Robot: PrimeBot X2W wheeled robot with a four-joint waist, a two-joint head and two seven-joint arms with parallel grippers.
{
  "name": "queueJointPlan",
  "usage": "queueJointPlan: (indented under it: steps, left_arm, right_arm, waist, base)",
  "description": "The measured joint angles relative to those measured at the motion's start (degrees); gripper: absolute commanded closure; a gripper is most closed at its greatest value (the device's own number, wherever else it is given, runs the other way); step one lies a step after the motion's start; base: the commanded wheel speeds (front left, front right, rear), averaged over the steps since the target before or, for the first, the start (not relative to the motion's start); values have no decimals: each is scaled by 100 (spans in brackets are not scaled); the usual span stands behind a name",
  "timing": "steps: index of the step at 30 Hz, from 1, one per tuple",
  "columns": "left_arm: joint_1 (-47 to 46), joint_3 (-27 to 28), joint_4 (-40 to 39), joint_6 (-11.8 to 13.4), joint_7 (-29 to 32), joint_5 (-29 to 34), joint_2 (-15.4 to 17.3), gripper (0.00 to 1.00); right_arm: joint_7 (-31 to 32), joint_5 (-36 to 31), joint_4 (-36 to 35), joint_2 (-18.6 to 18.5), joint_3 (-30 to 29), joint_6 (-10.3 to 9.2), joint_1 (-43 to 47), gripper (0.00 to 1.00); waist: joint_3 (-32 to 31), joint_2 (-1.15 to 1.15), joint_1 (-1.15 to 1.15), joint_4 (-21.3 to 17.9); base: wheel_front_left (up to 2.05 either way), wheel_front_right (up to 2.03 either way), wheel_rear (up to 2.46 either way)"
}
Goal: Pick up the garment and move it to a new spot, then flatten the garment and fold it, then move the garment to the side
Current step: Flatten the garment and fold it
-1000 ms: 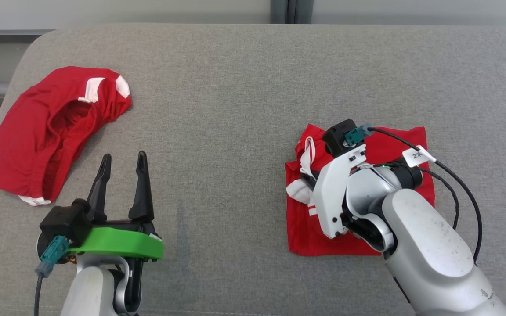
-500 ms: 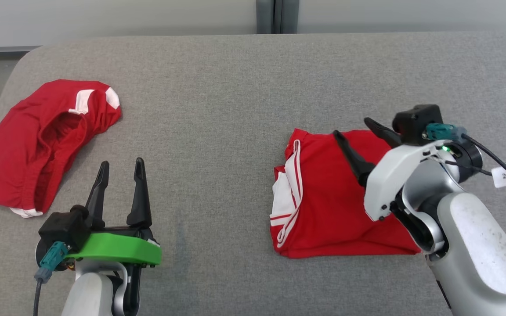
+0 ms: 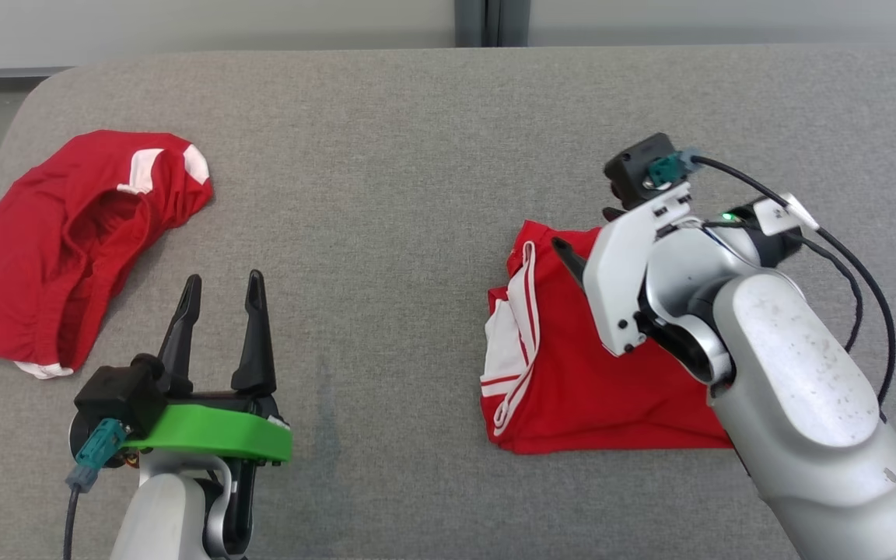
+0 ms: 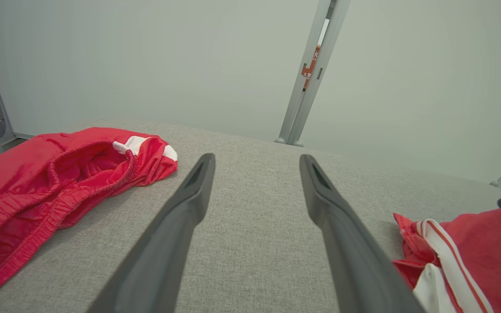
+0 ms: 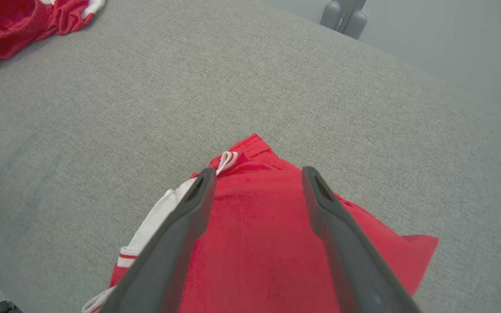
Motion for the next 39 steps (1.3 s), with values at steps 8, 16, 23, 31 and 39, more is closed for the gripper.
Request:
queueJointPlan:
  steps: [8,16,23,31,39]
  left_arm:
    - [-90,-69,-21,25,0,-49,1,0]
    - [-185,-164,-29,63,0,-102,2,0]
    - [-266,-271,12,68,0,-174,1,0]
    - [-294,-303,15,74,0,-211,1,0]
    - [-293,-307,-8,122,-1,-212,1,0]
  right_arm:
    - [649,-244,799,403,178,0,-632,0]
    - [1147,-472,1718,628,111,0,-1104,0]
    - [1203,-334,2194,648,409,0,-1362,0]
    - [799,-345,2714,645,403,0,-1533,100]
    - [-246,-194,2844,641,316,0,-1845,100]
  waist:
    - [225,0,0,172]
    - [400,0,0,313]
    - [453,0,0,443]
    - [480,0,0,534]
    - [489,0,0,546]
  base:
    - [0,0,0]
    - [0,0,0]
    - [0,0,0]
    - [0,0,0]
    - [0,0,0]
